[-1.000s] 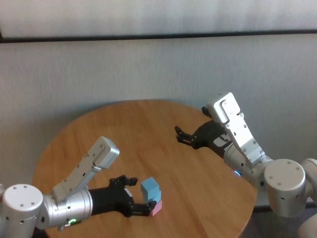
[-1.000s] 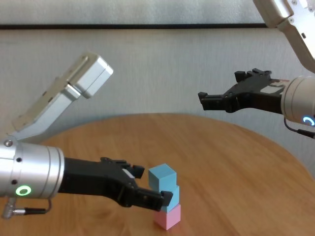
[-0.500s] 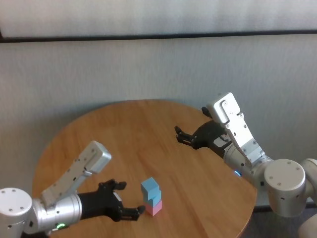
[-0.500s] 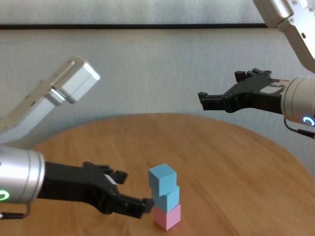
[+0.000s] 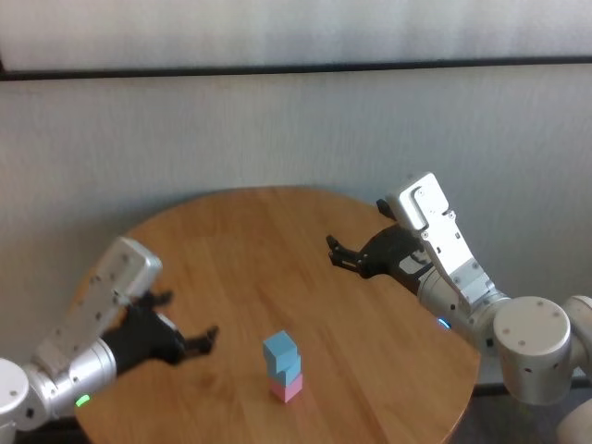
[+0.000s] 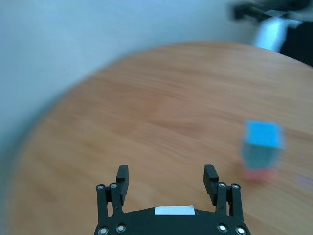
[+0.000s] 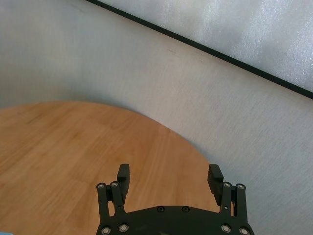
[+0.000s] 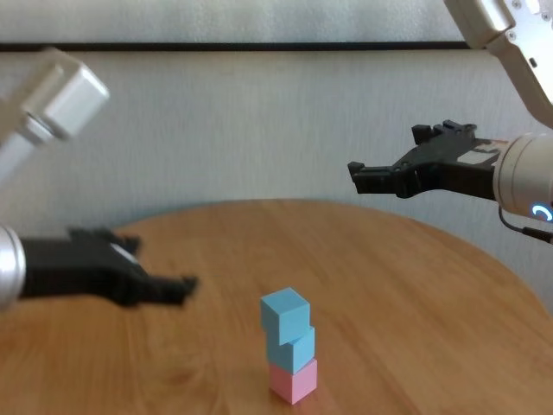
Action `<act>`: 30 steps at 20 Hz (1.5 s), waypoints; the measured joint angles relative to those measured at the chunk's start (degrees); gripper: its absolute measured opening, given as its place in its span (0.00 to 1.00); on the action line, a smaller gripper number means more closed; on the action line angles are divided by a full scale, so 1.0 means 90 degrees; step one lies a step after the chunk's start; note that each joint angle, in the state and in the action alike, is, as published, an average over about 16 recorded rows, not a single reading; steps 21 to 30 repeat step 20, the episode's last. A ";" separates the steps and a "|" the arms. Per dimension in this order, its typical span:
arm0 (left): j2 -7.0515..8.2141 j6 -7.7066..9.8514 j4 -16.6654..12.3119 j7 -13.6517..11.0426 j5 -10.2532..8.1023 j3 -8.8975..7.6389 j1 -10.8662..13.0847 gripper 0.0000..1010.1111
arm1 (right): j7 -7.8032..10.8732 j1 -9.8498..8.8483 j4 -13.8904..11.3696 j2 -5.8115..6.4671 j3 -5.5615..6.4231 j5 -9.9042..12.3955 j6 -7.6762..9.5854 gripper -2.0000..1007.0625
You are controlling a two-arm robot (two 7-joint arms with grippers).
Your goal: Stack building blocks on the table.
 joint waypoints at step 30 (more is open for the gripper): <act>-0.0505 0.0148 -0.0309 0.1550 0.0326 -0.0761 0.0565 0.99 | 0.0000 0.0000 0.0000 0.0000 0.0000 0.0000 0.0000 1.00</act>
